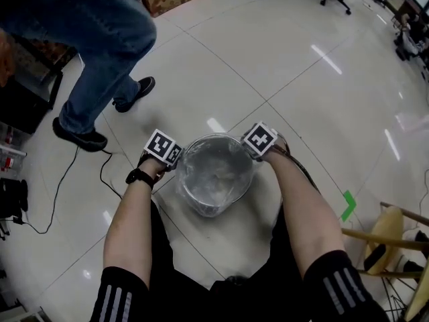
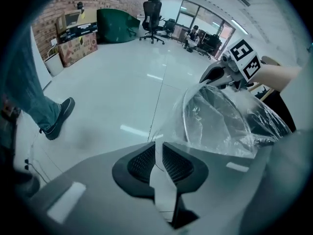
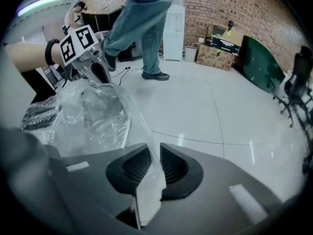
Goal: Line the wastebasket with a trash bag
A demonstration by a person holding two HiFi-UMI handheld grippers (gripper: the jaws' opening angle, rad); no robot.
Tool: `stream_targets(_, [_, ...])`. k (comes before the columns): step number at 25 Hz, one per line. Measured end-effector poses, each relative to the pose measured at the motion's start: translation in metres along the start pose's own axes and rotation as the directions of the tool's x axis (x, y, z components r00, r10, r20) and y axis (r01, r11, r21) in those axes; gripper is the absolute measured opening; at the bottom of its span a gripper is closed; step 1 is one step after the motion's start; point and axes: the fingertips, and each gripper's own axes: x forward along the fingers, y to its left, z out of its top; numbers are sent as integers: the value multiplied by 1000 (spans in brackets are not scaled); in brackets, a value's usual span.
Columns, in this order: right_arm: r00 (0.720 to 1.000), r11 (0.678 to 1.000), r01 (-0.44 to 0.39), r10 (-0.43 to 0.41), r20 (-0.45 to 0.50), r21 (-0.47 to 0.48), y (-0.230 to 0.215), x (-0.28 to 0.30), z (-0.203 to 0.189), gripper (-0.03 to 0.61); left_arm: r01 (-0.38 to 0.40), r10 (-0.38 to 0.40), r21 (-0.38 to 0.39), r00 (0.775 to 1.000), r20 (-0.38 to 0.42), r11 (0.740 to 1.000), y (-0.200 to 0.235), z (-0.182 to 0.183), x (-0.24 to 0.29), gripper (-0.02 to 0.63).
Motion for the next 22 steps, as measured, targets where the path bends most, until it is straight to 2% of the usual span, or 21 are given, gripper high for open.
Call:
stream_targets(3, [999,997,2,-5,47,80,-12,3,1,67,-55,55,1,998,38,998,8,11,-3,38])
stream_targets(6, [999,998,6,-8,33,60,-12,9,-2,66,-100,100,3,993,59,995,13,23,-3,37])
stream_targets(8, [1000,999,4,-4,-2,35,-11,15,-7,61,-105,105,18,994,26,994,15,18,4,31])
stream_targets(11, [996,999,31,-33,-82,-29,-15,17,-21,65,-44,45,24,998,-45,999,7,2,15,34])
stream_targets(14, [995,1000,2,-4,-100,-21,-12,13,-28,98,11,-11,-4,999,-48,1000,2,-3,15,53])
stream_targets(16, [997,999,-45,44,-70,-14,-7,12,-27,118,31,-31,1,998,-49,1000,-1,-5,10,80])
stream_targets(19, [996,997,-70,69,-50,-15,-8,-1,-30,140,54,-52,38,996,-70,998,-3,-16,2,92])
stream_targets(22, [992,992,-119,120,-27,46,-9,-14,-44,171,74,-72,19,995,-75,997,-4,-31,-2,115])
